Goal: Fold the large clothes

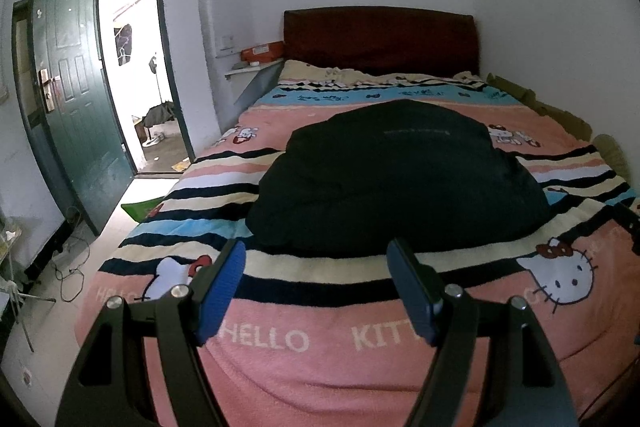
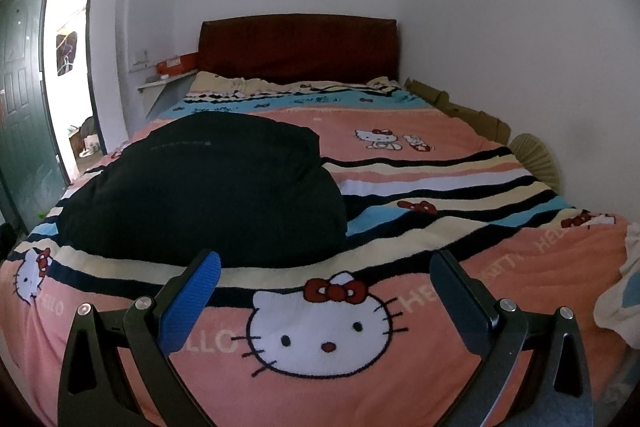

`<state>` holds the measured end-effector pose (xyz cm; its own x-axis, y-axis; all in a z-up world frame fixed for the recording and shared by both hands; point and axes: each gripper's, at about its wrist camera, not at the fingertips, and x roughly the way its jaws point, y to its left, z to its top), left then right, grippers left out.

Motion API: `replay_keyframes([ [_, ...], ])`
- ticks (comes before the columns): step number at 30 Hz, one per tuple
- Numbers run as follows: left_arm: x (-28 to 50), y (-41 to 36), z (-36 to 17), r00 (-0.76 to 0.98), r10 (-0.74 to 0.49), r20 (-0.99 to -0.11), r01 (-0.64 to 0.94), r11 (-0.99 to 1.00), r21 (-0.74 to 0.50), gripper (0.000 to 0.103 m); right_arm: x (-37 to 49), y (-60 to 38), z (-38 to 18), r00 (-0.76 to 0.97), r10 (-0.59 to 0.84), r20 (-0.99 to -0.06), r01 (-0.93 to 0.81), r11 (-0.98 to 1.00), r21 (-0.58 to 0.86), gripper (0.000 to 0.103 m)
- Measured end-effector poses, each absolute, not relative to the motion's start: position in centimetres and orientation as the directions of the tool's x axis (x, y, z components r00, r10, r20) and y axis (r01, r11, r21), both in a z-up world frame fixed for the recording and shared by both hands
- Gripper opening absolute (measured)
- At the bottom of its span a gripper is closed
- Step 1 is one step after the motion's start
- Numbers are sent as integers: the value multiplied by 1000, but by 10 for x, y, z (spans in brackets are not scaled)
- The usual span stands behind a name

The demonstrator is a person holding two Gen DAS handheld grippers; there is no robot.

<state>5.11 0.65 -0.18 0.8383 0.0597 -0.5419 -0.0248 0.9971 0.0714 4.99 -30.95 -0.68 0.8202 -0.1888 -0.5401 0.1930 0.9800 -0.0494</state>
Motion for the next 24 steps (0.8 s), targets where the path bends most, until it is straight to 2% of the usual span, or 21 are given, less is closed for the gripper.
replay_keyframes([
  [24, 50, 4, -3, 839, 56, -541, -14, 997, 82, 72, 50, -309, -10, 817, -179, -548, 183, 982, -48, 102],
])
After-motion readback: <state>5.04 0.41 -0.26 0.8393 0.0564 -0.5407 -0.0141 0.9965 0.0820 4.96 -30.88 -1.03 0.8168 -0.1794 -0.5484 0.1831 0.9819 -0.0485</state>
